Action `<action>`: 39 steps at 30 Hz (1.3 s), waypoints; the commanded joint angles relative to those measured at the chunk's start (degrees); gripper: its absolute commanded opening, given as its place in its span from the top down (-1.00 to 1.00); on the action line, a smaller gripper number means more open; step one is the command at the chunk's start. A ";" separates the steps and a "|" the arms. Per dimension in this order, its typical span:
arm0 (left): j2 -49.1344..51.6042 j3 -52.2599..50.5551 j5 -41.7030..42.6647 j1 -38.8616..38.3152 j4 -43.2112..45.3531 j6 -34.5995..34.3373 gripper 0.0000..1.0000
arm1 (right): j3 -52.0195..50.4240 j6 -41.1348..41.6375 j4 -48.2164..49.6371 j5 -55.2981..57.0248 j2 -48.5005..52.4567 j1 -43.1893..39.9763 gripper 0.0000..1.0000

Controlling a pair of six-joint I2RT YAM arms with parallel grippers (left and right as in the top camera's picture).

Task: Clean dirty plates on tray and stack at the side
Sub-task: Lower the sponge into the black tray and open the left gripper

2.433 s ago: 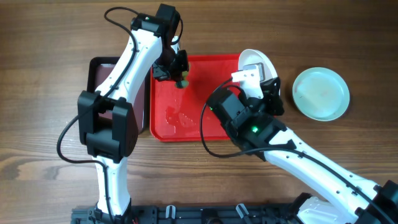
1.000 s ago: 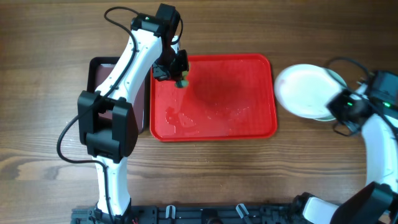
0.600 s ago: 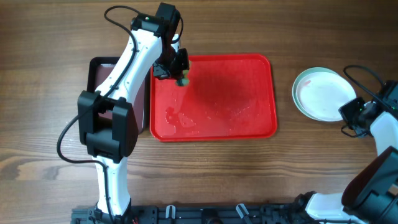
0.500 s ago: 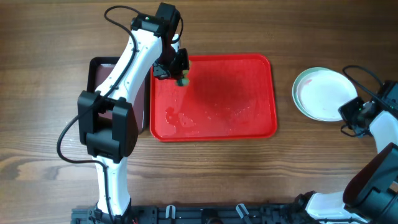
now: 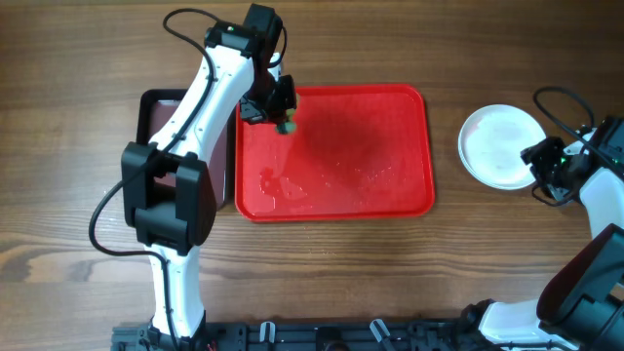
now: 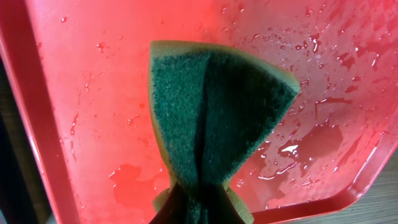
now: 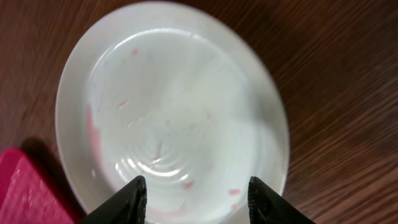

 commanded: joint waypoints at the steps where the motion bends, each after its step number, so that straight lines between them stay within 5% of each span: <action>1: -4.28 2.08 -0.42 1.90 -2.47 0.96 0.92 | 2.62 -4.70 -1.99 -9.27 -1.60 1.57 -0.03; 12: -15.82 1.95 -15.56 14.56 -18.32 0.57 0.92 | 3.08 -5.22 -4.72 -5.14 -10.40 27.21 -0.19; 25: -15.47 -31.67 -12.55 20.87 17.70 0.90 0.90 | 3.08 -4.20 -4.55 -0.35 -9.88 33.99 -0.20; 27: -15.47 -32.65 -12.59 20.87 19.06 0.90 0.67 | 3.08 -4.26 -4.72 -0.35 -9.88 34.01 -0.20; 31: -15.58 -32.35 -12.37 20.87 19.47 0.87 -1.00 | 3.08 -4.26 -4.61 -0.35 -9.88 34.01 -0.20; 39: -19.80 -17.94 -12.15 20.50 5.64 0.90 -1.00 | 7.74 -5.86 -8.50 -0.63 -12.50 34.01 -0.22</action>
